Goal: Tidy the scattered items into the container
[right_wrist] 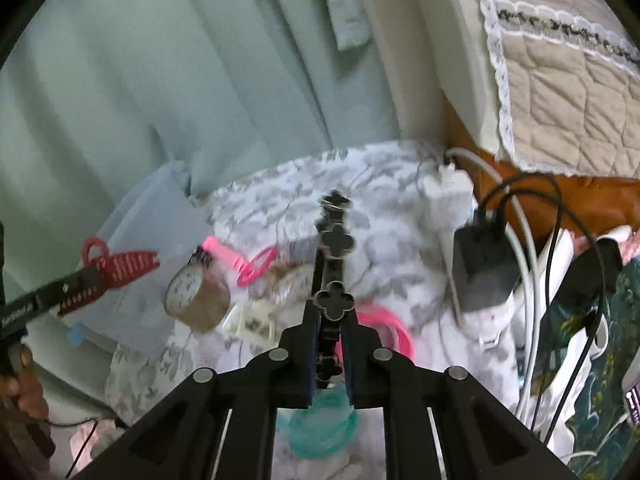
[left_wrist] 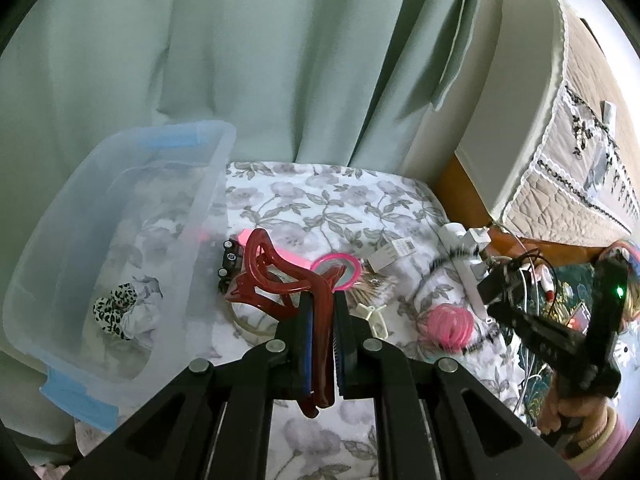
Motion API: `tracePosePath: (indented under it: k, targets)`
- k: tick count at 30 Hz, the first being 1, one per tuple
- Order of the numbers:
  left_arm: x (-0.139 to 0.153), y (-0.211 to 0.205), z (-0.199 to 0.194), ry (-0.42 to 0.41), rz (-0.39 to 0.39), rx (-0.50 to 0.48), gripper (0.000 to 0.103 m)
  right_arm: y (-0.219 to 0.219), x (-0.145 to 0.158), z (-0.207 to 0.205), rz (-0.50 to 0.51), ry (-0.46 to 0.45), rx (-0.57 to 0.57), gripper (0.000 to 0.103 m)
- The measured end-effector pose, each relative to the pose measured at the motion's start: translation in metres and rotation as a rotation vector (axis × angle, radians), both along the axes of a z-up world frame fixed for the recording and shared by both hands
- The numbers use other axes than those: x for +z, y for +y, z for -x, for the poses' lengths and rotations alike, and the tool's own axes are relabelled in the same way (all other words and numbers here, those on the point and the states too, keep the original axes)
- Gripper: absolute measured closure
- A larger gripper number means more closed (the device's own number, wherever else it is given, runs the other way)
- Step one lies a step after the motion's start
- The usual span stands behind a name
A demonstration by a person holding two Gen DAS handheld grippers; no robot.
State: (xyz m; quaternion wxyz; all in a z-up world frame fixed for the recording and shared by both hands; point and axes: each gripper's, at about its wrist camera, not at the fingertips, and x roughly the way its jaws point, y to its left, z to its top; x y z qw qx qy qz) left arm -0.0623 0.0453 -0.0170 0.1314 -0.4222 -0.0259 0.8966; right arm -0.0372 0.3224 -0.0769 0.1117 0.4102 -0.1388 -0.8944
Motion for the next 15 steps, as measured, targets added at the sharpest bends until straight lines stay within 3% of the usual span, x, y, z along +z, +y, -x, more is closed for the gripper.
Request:
tracePosePath:
  k: [3, 5, 7, 15]
  targets:
    - [-0.001, 0.000, 0.000, -0.002, 0.000, 0.002, 0.095, -0.009, -0.001, -0.009, -0.030, -0.032, 0.046, 0.088]
    - [-0.001, 0.001, 0.000, -0.003, 0.002, 0.000, 0.095, -0.012, -0.009, -0.014, -0.030, -0.089, 0.077, 0.080]
    - [-0.001, 0.002, 0.000, -0.004, 0.003, -0.002, 0.095, -0.014, -0.015, -0.019, -0.031, -0.117, 0.087, 0.064]
    - [-0.002, 0.006, 0.000, -0.009, 0.010, -0.013, 0.095, 0.002, -0.016, -0.005, 0.051, -0.132, 0.024, 0.058]
